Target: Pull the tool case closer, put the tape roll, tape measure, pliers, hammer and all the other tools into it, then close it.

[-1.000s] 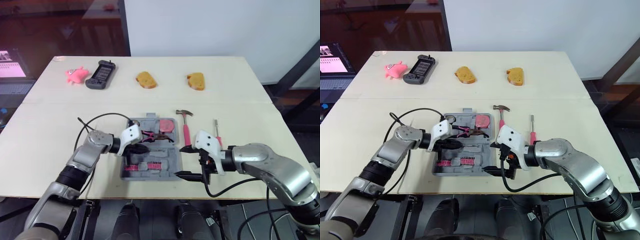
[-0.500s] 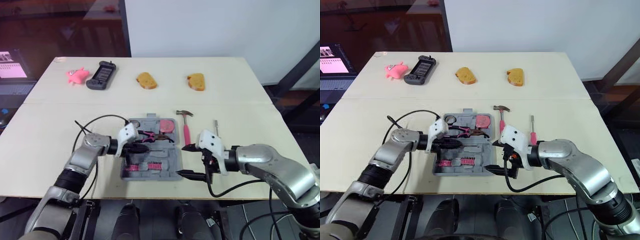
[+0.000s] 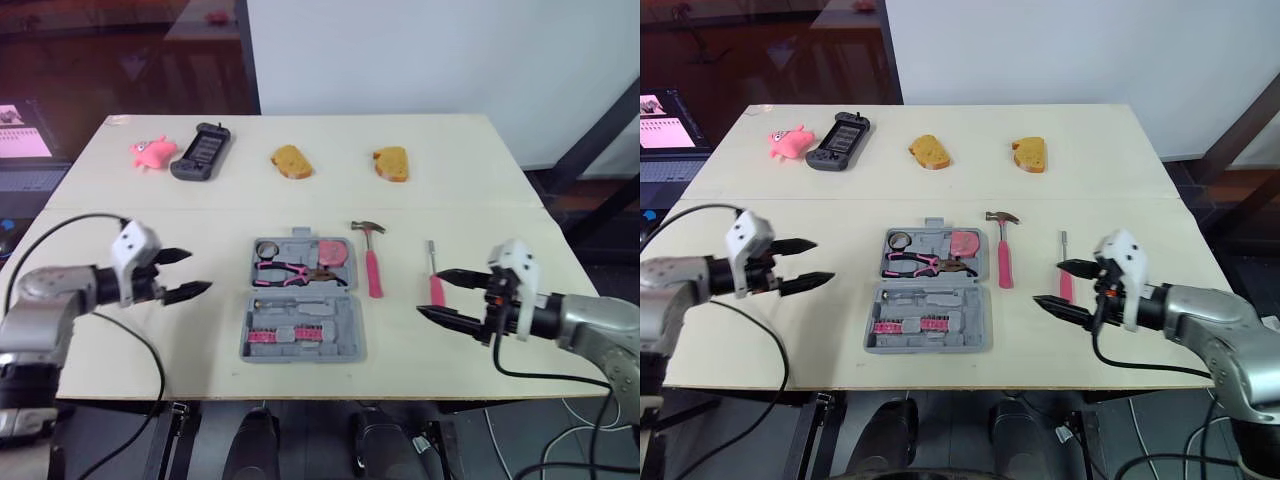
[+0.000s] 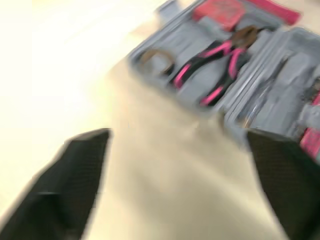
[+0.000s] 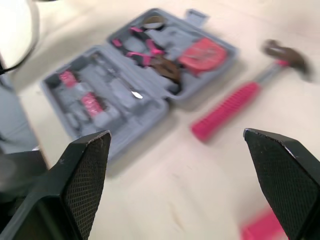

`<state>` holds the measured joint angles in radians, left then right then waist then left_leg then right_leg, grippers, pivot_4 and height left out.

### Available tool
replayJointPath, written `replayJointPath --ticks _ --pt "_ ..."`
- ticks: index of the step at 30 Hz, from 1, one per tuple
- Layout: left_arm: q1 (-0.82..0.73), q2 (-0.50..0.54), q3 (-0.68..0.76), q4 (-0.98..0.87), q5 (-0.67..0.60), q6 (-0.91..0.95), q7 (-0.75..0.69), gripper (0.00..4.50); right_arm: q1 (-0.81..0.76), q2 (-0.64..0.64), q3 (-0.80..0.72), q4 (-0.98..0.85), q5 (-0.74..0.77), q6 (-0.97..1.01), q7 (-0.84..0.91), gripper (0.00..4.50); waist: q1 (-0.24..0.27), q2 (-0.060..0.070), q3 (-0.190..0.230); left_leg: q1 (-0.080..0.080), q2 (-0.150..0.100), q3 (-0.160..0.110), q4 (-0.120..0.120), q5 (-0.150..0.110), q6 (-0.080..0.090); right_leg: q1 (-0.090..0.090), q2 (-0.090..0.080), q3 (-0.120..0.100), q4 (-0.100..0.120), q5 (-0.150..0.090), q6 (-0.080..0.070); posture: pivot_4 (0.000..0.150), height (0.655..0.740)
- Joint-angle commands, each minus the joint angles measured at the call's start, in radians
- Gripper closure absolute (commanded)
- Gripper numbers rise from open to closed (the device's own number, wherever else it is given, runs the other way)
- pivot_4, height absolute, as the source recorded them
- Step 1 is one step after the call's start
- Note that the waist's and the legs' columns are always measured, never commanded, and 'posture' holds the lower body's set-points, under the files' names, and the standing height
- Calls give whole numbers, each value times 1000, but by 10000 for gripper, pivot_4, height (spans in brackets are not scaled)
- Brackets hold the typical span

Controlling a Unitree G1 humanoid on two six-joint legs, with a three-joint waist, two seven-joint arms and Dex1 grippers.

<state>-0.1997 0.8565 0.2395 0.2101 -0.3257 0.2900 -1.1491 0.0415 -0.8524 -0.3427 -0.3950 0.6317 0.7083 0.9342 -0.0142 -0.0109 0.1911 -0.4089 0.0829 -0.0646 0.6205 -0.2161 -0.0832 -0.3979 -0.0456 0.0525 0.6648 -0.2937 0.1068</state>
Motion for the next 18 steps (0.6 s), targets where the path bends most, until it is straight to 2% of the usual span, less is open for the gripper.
replayJointPath --ticks 1,4,8,12,18 --pt "131 49 154 10 12 -132 32 296 95 -1 -139 16 16 -31 23 0 0 0 0 0 0 0 0 0 0 0 0 0 0 0 -1 1500 7400" --pt "220 44 277 36 -24 -169 68 296 178 32 -217 66 8 -70 22 0 -1 0 0 1 0 1 -1 0 0 0 0 1 0 -2 -3 1500 7400" --pt "283 8 360 90 -56 -169 115 296 216 58 -239 183 -42 -171 32 0 -1 0 0 1 0 2 -2 0 0 0 -1 1 -1 -3 -6 1500 7400" --pt "314 13 358 113 -50 -187 112 296 204 28 -227 235 -52 -207 64 0 -3 0 0 2 0 4 -2 0 -1 -1 -1 3 -1 -3 -6 1500 7400" --pt "280 13 342 78 -72 -172 111 296 163 -7 -225 239 -44 -189 78 0 -2 0 0 2 0 4 -2 0 -1 -1 -1 4 -1 -3 -6 1500 7400"
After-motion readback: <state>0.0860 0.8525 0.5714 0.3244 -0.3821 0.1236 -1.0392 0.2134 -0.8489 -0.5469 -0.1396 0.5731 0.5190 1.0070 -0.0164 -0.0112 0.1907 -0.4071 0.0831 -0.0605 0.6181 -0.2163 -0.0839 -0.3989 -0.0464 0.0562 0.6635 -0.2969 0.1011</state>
